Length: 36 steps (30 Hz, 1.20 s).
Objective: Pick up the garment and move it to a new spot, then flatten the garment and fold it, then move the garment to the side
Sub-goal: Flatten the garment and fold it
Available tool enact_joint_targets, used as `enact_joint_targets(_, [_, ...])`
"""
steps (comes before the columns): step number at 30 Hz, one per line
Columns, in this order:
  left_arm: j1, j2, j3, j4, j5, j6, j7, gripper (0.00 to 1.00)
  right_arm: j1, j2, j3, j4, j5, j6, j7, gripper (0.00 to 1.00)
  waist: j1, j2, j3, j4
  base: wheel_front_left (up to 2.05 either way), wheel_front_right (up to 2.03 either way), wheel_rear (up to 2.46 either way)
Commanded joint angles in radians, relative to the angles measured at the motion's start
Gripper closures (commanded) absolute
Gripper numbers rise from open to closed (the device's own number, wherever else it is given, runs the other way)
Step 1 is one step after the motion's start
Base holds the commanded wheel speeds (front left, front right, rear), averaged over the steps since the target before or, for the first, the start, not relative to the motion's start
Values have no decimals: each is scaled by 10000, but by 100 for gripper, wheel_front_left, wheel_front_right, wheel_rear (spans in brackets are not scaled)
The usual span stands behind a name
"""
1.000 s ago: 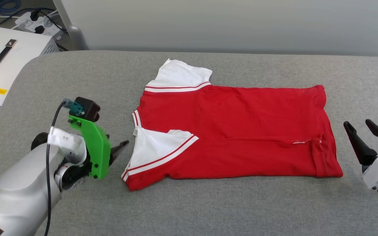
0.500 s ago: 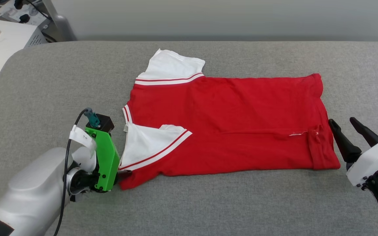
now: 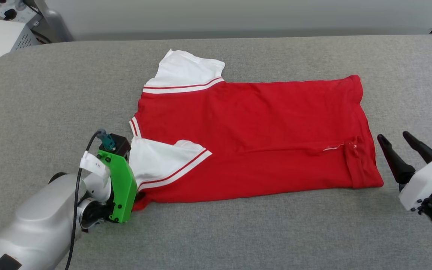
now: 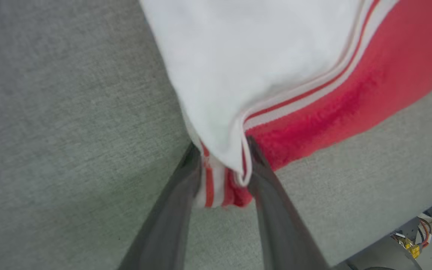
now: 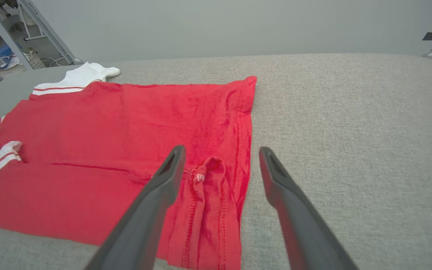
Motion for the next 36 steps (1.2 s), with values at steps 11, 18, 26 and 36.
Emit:
enact_joint_targets(11, [52, 686, -396, -1054, 369, -4, -1742, 100, -901, -1900, 650, -1250, 15, -6, 2212, 0, 0, -1, -433, 286, 0, 0, 0])
enact_joint_targets(18, [-82, 808, -560, -1547, 563, -5, -1961, 100, -1258, -2824, 1492, -1661, 969, -6, 5107, 0, 0, -1, -306, 512, 0, 0, 0])
enact_joint_targets(26, [-430, 623, -702, -1753, 776, -5, -2067, 100, -1549, -2397, 2080, -528, 1112, -6, 6032, 0, 0, -1, 111, 754, 0, 0, 0])
enact_joint_targets(36, [-726, 525, -767, -1718, 923, -5, -2402, 100, -1768, -1286, 3130, 1636, 936, -6, 5447, 0, 0, -1, 688, 882, 0, 0, 0])
